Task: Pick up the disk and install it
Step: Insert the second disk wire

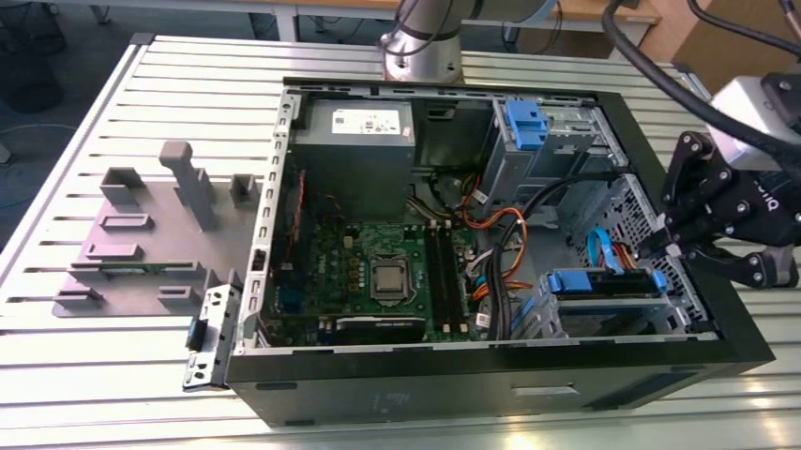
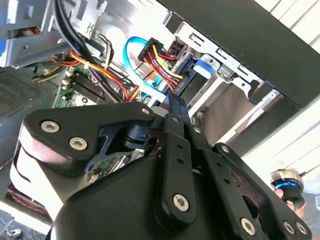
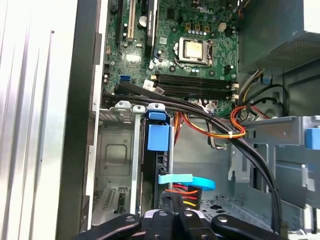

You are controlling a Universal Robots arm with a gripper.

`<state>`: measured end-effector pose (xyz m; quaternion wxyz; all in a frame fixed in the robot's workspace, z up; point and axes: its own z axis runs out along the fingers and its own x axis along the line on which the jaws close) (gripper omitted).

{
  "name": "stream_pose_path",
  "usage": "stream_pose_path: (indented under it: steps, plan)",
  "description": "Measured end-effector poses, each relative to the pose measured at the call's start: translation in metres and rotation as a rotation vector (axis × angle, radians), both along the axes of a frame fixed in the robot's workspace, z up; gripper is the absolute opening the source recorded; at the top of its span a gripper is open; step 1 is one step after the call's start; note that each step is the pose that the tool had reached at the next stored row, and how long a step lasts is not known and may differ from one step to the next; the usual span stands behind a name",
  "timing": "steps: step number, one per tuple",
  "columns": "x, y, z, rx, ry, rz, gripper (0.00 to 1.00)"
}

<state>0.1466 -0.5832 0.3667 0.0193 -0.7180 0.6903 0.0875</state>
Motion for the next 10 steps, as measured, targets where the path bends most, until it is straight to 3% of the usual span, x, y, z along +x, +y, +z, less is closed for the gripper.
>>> stream_pose_path:
  steps: [4,10]
  plan:
    - [0.0000,0.0000,0.0060,0.0001,0.0000,0.000,0.11]
    - [0.0000,0.0000,0.0066,0.0000,0.0000,0.000,0.11]
